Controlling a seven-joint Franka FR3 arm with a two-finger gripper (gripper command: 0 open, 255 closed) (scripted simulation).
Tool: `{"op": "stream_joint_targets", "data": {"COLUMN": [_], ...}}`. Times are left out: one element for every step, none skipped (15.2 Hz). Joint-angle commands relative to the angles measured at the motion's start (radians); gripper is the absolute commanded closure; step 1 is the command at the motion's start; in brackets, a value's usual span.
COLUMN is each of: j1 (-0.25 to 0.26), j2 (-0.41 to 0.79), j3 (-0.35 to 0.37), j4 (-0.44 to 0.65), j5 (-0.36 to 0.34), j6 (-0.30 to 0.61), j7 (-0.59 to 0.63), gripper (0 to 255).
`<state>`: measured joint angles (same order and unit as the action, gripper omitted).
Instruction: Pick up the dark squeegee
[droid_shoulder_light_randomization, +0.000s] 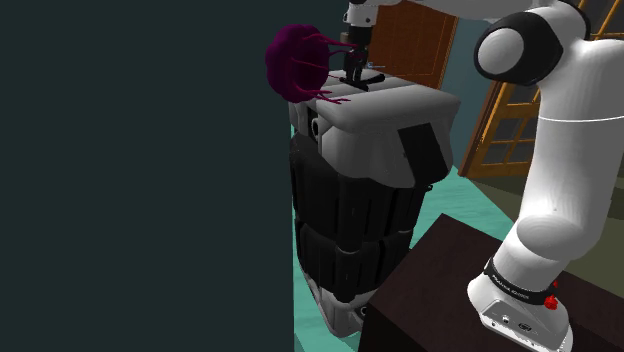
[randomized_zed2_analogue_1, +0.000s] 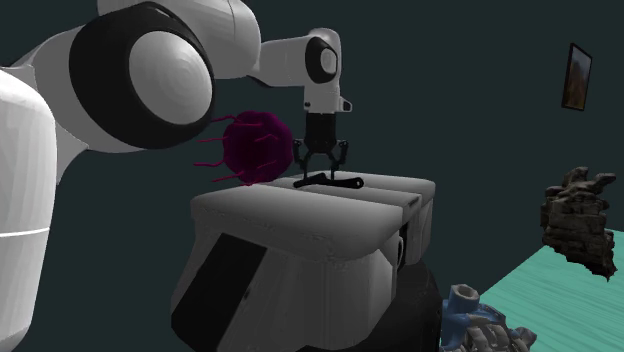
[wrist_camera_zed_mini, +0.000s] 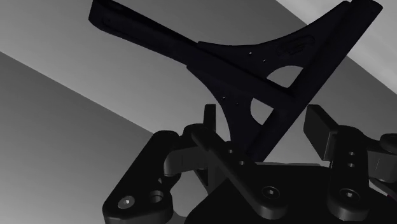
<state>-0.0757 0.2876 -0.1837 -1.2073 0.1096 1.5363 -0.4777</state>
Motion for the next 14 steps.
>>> {"op": "stream_joint_targets", "data": {"j1": [-0.003, -0.005, -0.007, -0.009, -0.012, -0.015, -0.019, -0.023, -0.027, -0.032, -0.038, -0.046, -0.048, -0.047], "j2": [0.010, 0.018, 0.027, 0.037, 0.048, 0.060, 0.073, 0.088, 0.104, 0.123, 0.146, 0.173, 0.178, 0.178], "j3": [0.000, -0.001, -0.001, -0.001, -0.001, -0.001, -0.001, -0.001, 0.000, 0.000, 0.001, 0.002, 0.002, 0.002], "j4": [0.041, 0.067, 0.095, 0.124, 0.154, 0.187, 0.222, 0.259, 0.300, 0.345, 0.397, 0.458, 0.469, 0.467], "j5": [0.002, 0.004, 0.006, 0.008, 0.010, 0.013, 0.016, 0.019, 0.023, 0.027, 0.032, 0.038, 0.039, 0.038], "j6": [-0.032, -0.050, -0.068, -0.087, -0.107, -0.128, -0.150, -0.173, -0.197, -0.223, -0.252, -0.286, -0.291, -0.291], "j7": [0.001, 0.002, 0.002, 0.003, 0.003, 0.004, 0.005, 0.005, 0.006, 0.008, 0.009, 0.011, 0.012, 0.012], "gripper": [255, 255, 255, 255, 255, 255, 255, 255, 255, 255, 255, 255, 255, 255]}}
